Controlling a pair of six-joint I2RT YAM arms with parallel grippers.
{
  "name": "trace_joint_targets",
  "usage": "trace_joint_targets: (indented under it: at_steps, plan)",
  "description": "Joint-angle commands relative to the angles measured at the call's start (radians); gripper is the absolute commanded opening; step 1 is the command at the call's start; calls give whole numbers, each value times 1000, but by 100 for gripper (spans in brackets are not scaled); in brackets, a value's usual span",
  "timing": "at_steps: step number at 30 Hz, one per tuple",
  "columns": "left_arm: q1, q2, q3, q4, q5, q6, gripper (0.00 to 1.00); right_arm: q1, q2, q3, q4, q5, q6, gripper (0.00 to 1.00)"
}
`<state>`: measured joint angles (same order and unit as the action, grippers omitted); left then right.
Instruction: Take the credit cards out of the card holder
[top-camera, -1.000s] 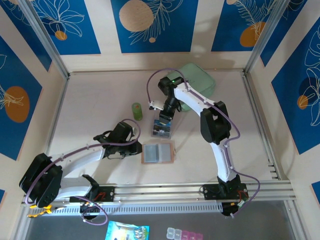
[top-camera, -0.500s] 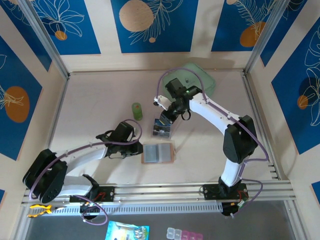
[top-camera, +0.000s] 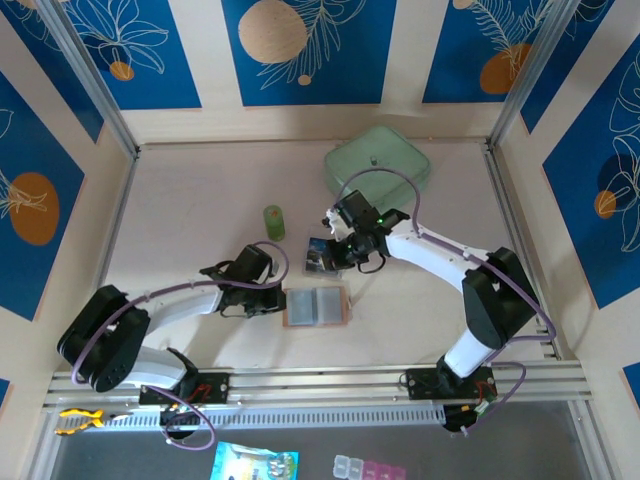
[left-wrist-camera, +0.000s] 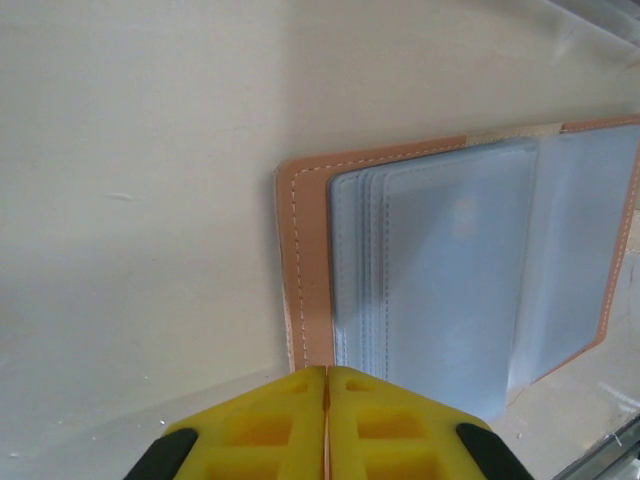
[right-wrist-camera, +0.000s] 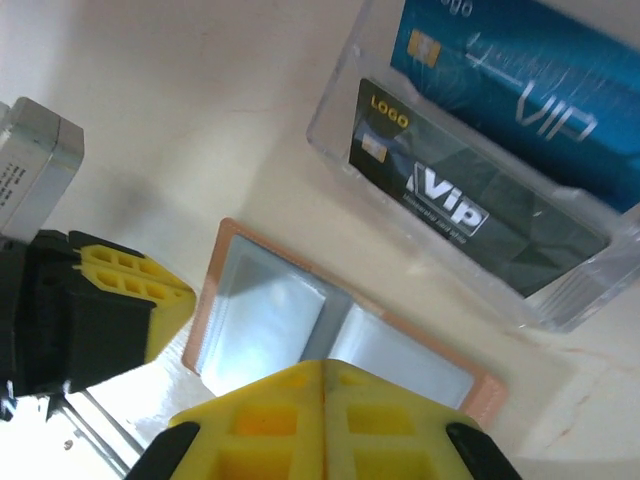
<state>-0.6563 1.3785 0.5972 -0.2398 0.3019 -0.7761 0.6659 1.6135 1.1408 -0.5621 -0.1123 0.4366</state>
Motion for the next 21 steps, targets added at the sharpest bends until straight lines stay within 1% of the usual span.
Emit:
trace_joint_targets:
  at_steps: [1,3,7,9,21]
  plan:
    - [12,7,-6,21,31,7,7,43,-18,-50,33,-52,155,10]
    - [10,5,-15,29,38,2,7,69,-18,-80,71,-65,191,13]
    - [9,-9,-23,40,49,-11,6,107,-3,-131,148,-88,269,24]
    - [7,-14,-24,47,52,-14,5,123,7,-147,185,-98,298,28]
    - [6,39,-13,4,43,3,2,176,93,-141,224,-101,372,33]
